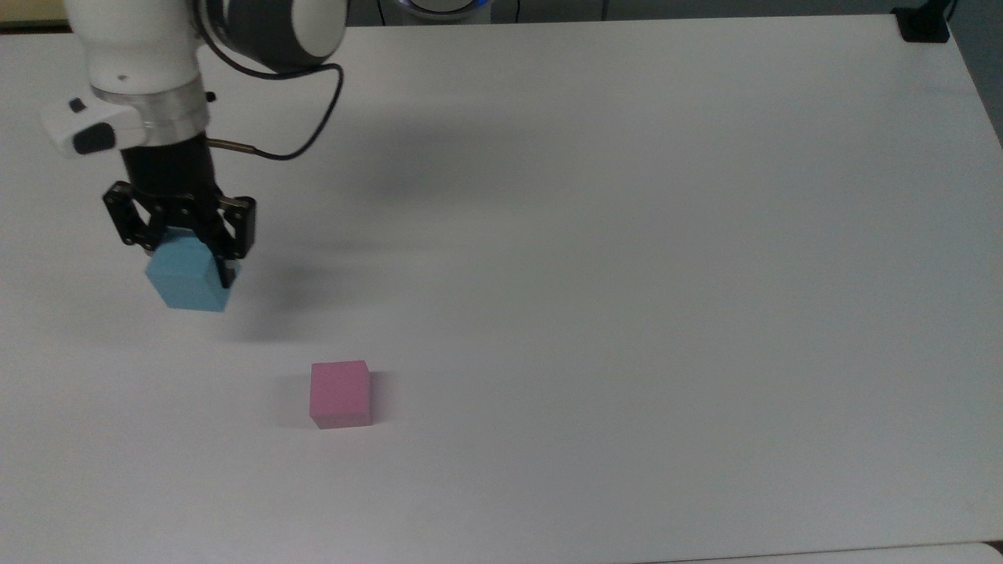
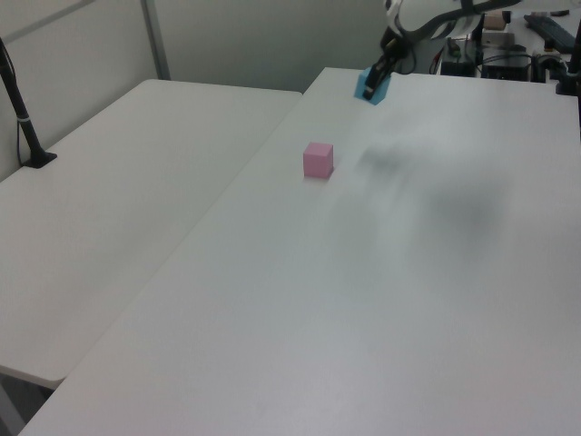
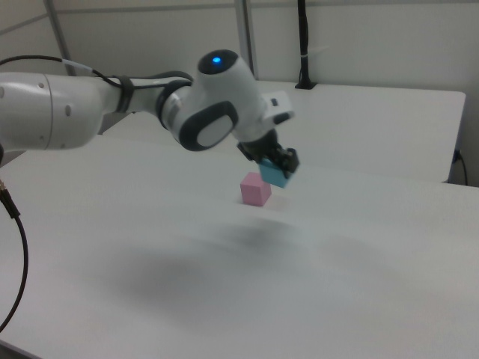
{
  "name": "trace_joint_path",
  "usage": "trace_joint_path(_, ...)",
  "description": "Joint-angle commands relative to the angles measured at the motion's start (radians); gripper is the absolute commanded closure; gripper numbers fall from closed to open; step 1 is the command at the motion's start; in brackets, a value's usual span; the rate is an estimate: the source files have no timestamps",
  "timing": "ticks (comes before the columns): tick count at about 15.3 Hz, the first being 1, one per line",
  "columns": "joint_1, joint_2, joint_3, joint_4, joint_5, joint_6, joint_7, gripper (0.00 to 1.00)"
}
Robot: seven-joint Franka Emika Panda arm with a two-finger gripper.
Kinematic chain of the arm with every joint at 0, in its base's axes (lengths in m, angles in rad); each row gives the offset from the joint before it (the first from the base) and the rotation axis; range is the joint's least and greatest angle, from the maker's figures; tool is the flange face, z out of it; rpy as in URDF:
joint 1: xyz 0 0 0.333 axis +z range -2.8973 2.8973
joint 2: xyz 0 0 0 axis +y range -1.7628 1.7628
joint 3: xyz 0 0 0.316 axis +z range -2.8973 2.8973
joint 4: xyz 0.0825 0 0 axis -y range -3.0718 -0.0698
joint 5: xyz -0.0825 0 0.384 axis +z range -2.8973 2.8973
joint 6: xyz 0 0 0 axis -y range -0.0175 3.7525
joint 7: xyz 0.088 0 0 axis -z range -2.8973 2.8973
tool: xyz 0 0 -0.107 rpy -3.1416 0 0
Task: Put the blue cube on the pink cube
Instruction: 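Lift the light-blue cube and carry it over the pink cube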
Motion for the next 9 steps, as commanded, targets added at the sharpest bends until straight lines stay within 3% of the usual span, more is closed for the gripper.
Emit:
trace_joint_path(1,0.068,0.105,-0.025,0.121,0.036,-0.020,0.121,0.75)
trace_joint_path(5,0.070,0.207,0.000,0.232,0.035,-0.015,0.189,0.75)
trace_joint_path(9,0.071,0.263,0.020,0.270,0.029,-0.013,0.191,0.70)
